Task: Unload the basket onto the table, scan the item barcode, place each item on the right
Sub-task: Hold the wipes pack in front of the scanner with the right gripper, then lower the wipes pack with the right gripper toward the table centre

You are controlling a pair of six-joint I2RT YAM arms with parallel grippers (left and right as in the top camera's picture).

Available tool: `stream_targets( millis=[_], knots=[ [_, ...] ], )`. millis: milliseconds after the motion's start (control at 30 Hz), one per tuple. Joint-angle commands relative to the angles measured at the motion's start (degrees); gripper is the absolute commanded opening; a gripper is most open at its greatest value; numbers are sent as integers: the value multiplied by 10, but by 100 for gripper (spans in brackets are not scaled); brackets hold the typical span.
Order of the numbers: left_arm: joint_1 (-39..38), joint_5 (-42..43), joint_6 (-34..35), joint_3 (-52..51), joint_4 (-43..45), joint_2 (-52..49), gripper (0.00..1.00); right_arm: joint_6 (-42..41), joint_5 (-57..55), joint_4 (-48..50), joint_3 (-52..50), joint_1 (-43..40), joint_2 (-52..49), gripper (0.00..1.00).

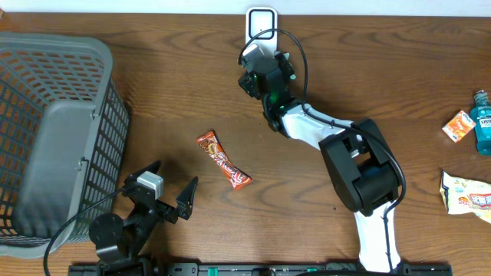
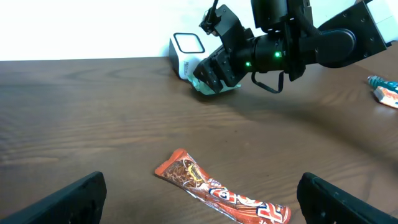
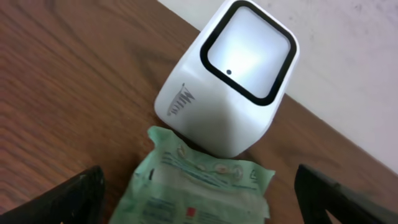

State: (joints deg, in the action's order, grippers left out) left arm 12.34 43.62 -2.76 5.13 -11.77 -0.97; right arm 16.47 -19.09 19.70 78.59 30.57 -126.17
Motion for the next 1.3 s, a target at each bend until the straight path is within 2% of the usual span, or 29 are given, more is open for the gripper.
stream_targets(
  millis=[0, 233, 300, 400, 467, 500, 533, 700, 800, 900, 1033, 1200, 1233, 1267],
  knots=[
    [1, 8, 3, -10, -13, 3, 98, -58, -5, 0, 3, 2, -17, 91],
    [1, 8, 3, -10, -13, 3, 98, -57, -42, 19, 4, -3, -81, 89],
    [1, 8, 3, -10, -13, 3, 98, -57, -42, -2, 4, -3, -90, 76],
    [1, 8, 3, -10, -13, 3, 98, -64, -39, -40, 4, 0, -91, 49],
    [1, 8, 3, -10, -13, 3, 98, -66, -37, -50, 4, 5, -90, 21],
    [1, 8, 3, -10, -13, 3, 98, -66, -37, -54, 4, 9, -90, 4],
    [1, 8, 3, -10, -13, 3, 98, -66, -37, -59, 4, 12, -89, 1],
    [1, 8, 3, -10, -13, 3, 98, -81, -37, -116, 4, 30, -63, 1],
    [1, 8, 3, -10, -13, 3, 98, -146, -31, -185, 4, 40, -23, 1],
    [1, 8, 3, -10, -13, 3, 98, -198, 29, -275, 4, 45, 27, 1],
    [1, 8, 3, -10, -13, 3, 98, -196, 113, -396, 4, 44, 95, 1],
    [1, 8, 3, -10, -13, 3, 98, -142, 122, -518, 4, 43, 169, 1],
    [1, 8, 3, -10, -13, 3, 98, -142, 122, -536, 4, 43, 186, 9],
    [1, 8, 3, -10, -13, 3, 98, -142, 122, -547, 4, 44, 199, 33]
  ],
)
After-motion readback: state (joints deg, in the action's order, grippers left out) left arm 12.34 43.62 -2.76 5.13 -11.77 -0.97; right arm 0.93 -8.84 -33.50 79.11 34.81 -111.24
